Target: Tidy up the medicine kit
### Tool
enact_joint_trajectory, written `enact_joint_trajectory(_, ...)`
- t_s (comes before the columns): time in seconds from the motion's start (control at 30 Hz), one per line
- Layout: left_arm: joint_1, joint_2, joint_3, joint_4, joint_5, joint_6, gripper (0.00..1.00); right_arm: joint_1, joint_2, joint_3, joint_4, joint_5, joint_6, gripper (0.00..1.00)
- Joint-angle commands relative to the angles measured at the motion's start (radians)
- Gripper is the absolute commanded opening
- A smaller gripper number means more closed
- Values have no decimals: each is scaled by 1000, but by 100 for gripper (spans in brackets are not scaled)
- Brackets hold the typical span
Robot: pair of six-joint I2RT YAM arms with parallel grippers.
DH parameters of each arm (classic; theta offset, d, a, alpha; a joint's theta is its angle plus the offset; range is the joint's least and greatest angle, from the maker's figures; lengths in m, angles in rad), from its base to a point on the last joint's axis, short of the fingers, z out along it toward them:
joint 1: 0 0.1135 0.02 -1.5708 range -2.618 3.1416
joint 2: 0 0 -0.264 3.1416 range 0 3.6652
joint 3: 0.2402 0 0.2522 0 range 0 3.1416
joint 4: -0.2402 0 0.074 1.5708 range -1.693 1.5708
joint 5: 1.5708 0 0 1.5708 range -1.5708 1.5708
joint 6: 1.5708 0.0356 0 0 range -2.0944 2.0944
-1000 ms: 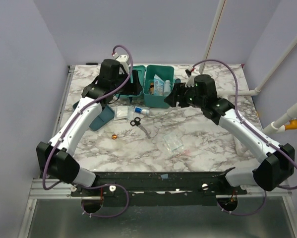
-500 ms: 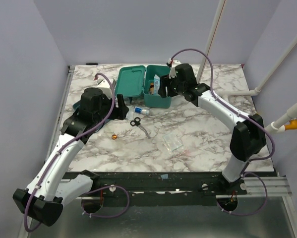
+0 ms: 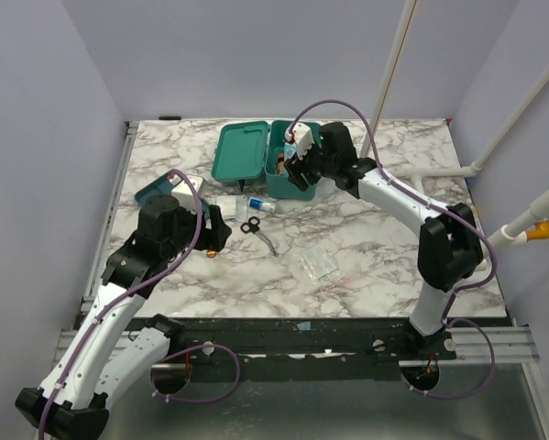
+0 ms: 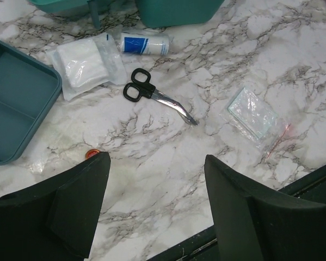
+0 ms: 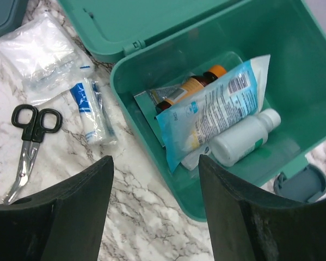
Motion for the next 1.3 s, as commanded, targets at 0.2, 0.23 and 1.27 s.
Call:
enact_joint_trajectory(0.2, 0, -56, -99, 93, 54, -12, 73, 6, 96, 50, -25, -175, -275, 67)
enact_joint_trajectory(0.23, 0, -61, -106, 101, 53, -11, 73, 6, 110, 60, -26, -165, -274, 67)
enact_joint_trajectory(1.27, -1, -127, -166, 124, 79, -29, 73, 75, 267, 192, 23, -137, -28, 1)
